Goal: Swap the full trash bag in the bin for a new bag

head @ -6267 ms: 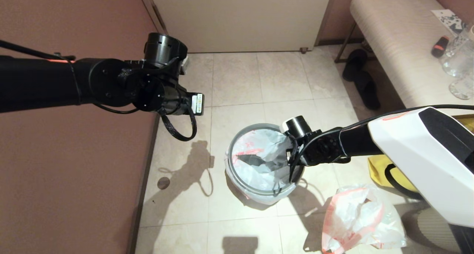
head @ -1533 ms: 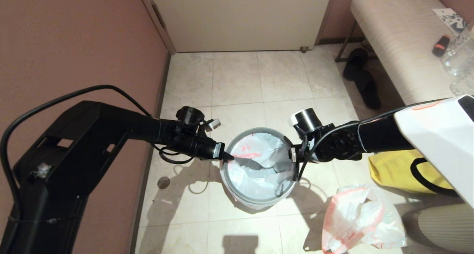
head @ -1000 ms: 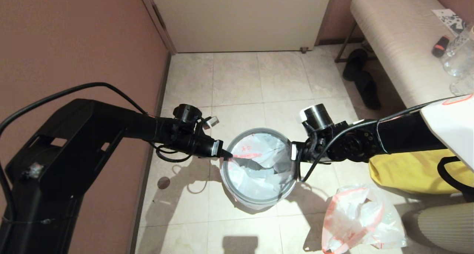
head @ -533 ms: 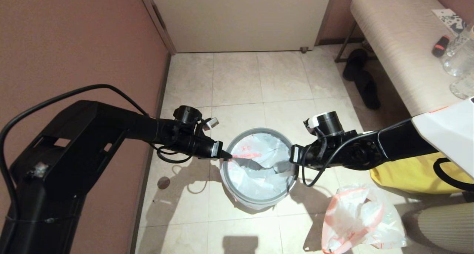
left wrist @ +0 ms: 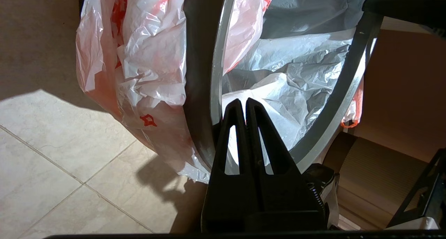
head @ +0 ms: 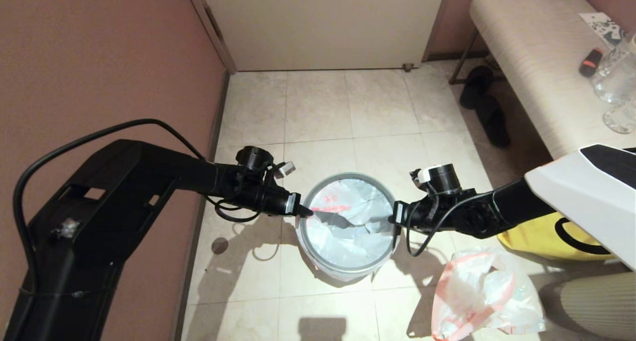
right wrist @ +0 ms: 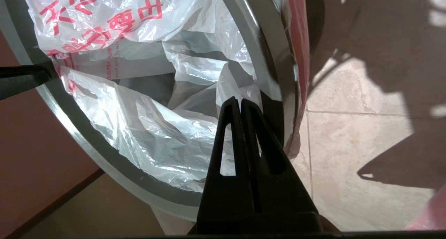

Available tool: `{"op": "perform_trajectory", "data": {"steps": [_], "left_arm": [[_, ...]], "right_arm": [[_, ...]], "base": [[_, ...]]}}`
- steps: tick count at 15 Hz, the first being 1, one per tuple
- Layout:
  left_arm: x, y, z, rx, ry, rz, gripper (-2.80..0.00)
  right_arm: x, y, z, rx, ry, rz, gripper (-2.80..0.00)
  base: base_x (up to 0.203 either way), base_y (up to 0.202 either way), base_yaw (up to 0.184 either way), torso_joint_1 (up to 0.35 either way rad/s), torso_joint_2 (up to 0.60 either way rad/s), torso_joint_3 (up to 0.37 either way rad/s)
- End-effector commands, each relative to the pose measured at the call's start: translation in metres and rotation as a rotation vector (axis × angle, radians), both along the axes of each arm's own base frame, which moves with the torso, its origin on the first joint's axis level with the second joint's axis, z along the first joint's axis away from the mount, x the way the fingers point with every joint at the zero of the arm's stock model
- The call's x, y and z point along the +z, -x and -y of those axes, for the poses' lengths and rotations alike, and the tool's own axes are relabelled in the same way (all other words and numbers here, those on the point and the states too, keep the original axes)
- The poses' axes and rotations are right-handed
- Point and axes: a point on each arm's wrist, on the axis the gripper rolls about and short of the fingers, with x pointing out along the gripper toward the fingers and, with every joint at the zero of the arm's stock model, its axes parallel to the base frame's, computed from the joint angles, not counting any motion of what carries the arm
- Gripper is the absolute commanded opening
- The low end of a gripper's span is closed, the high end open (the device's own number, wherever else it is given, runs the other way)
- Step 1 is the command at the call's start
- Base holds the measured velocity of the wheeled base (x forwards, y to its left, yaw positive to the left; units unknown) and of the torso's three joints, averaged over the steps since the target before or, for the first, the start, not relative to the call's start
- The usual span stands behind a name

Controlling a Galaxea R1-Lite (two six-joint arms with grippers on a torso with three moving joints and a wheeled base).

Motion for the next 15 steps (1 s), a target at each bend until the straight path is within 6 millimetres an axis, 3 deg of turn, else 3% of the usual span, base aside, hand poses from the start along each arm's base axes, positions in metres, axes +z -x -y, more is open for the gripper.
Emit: {"op": "perform_trajectory", "data": {"steps": [1,8,15], "left_arm": [[-0.004,-0.002,-0.003,0.006,-0.002,-0.010,-2.80],[-0.006,-0.005,-0.006,0.015,0.000,-0.010,-2.80],[0.003,-0.002,-0.006,0.016,0.007,0.003,-2.80]], "right_arm": [[-0.012,-0.007,0.008,0.000,-0.018,-0.019,-2.80],[-0.019,-0.011,0.009,0.004,-0.029,-0.008,-2.80],[0.012,0.004,0.000,0.032,-0.050,0.039,-2.80]], "base": [[0.000,0.000,0.000,0.000,0.00,0.000],[0.000,0.000,0.000,0.000,0.00,0.000],[0.000,0.000,0.000,0.000,0.00,0.000]]}}
